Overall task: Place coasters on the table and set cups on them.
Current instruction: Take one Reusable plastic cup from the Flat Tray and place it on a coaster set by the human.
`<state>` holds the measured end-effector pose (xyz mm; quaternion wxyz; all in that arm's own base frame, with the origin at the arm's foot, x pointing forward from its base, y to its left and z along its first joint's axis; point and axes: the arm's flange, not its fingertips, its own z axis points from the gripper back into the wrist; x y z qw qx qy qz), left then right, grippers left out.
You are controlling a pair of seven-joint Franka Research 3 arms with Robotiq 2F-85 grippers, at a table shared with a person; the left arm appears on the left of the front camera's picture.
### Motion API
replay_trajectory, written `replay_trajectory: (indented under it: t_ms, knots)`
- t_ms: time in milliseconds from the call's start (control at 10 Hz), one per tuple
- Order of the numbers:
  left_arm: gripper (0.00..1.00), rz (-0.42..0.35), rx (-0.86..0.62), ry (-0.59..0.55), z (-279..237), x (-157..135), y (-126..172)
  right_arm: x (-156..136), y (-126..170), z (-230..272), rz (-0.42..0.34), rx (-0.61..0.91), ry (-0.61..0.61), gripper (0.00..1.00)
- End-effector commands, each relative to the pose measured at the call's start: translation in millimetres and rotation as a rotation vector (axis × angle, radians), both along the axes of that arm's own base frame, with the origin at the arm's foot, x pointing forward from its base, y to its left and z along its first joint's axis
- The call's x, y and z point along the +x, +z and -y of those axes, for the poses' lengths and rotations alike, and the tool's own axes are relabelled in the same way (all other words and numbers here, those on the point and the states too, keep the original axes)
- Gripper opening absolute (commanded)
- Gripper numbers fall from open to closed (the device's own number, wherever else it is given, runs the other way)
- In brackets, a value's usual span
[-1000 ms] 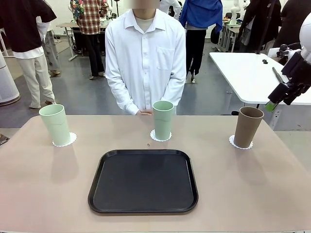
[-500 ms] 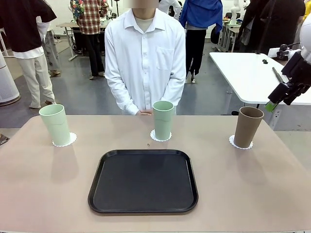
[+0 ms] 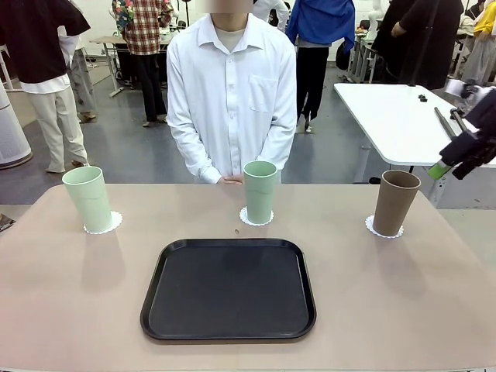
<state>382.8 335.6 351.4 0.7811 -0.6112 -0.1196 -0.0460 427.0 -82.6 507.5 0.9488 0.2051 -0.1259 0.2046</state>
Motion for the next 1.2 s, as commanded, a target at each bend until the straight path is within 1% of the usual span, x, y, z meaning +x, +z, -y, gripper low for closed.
replay_trajectory:
  t_ms: [0, 100, 200, 300, 400, 500, 600, 700, 900, 1000, 1100]
  knots:
    - [1.0, -0.008, 0.01, 0.005, 0, -1, 2, 20, -19, 59, -0.145, 0.309, -0.068, 1.0]
    - [1.0, -0.008, 0.01, 0.005, 0, -1, 2, 15, -36, 83, -0.176, 0.414, -0.075, 1.0]
    - [1.0, -0.008, 0.01, 0.005, 0, -1, 2, 10, -55, 103, -0.176, 0.528, -0.076, 1.0]
    - [1.0, -0.008, 0.01, 0.005, 0, -1, 2, 5, -69, 117, -0.149, 0.592, -0.11, 1.0]
    - [1.0, -0.008, 0.01, 0.005, 0, -1, 2, -5, -84, 130, -0.145, 0.639, -0.156, 1.0]
    - [1.0, -0.008, 0.01, 0.005, 0, -1, 2, -17, -95, 143, -0.12, 0.691, -0.186, 1.0]
    - [1.0, -0.008, 0.01, 0.005, 0, -1, 2, -30, -103, 153, -0.111, 0.739, -0.197, 1.0]
    - [1.0, -0.008, 0.01, 0.005, 0, -1, 2, -38, -109, 160, -0.081, 0.787, -0.214, 1.0]
    - [1.0, -0.008, 0.01, 0.005, 0, -1, 2, -52, -124, 174, -0.071, 0.85, -0.262, 1.0]
    - [1.0, -0.008, 0.01, 0.005, 0, -1, 2, -54, -129, 175, -0.072, 0.862, -0.266, 1.0]
    - [1.0, -0.008, 0.01, 0.005, 0, -1, 2, -54, -134, 176, -0.1, 0.864, -0.268, 1.0]
